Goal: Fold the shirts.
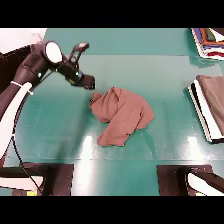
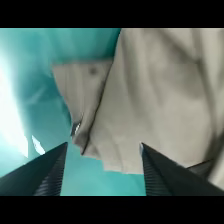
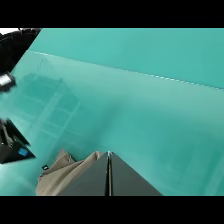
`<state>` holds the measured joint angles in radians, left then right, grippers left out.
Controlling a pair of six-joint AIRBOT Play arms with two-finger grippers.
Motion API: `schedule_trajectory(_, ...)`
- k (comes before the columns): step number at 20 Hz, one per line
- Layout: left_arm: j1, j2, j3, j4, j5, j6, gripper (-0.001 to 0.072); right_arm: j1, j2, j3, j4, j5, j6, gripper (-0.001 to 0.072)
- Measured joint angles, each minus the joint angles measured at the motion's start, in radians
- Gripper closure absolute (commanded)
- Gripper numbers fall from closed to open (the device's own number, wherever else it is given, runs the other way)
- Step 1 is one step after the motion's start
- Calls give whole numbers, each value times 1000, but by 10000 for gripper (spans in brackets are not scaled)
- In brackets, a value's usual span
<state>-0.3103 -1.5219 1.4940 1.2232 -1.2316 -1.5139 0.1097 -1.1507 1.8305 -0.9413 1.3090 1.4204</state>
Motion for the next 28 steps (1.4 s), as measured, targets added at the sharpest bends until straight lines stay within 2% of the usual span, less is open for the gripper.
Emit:
schedule_trajectory(3, 12, -2, -167, -77, 91, 8, 165, 0, -1, 0, 0, 3, 0, 699)
schedule_trajectory(7, 4, -21, -265, -134, 175, 12, 167, 0, 2, -16, -2, 9, 11, 698)
schedule_trajectory(8, 0, -25, -275, -145, 192, 13, 209, 0, 8, -35, -3, 9, 15, 699)
schedule_trajectory(9, -3, -29, -282, -159, 212, 13, 465, 0, 18, -64, -4, 9, 18, 699)
schedule_trajectory(10, -5, -31, -287, -166, 228, 14, 685, 0, 29, -100, -10, 8, 21, 699)
schedule_trajectory(16, 34, -15, -261, -189, 264, 19, 684, -1, 144, -463, -148, 8, 95, 697)
schedule_trajectory(17, 44, -4, -250, -187, 264, 20, 684, -1, 167, -550, -169, 4, 114, 620)
schedule_trajectory(18, 55, 8, -241, -183, 264, 23, 684, -1, 187, -637, -185, -2, 130, 354)
schedule_trajectory(19, 63, 21, -235, -175, 264, 24, 684, -1, 203, -732, -190, -12, 145, 213)
schedule_trajectory(21, 72, 38, -225, -161, 267, 27, 683, 2, 213, -912, -160, -47, 167, 220)
schedule_trajectory(24, 78, 48, -219, -150, 269, 30, 684, 42, 178, -1124, -37, -158, 170, 221)
schedule_trajectory(28, 81, 53, -216, -134, 271, 31, 684, 171, 52, -1225, 141, -342, 134, 263)
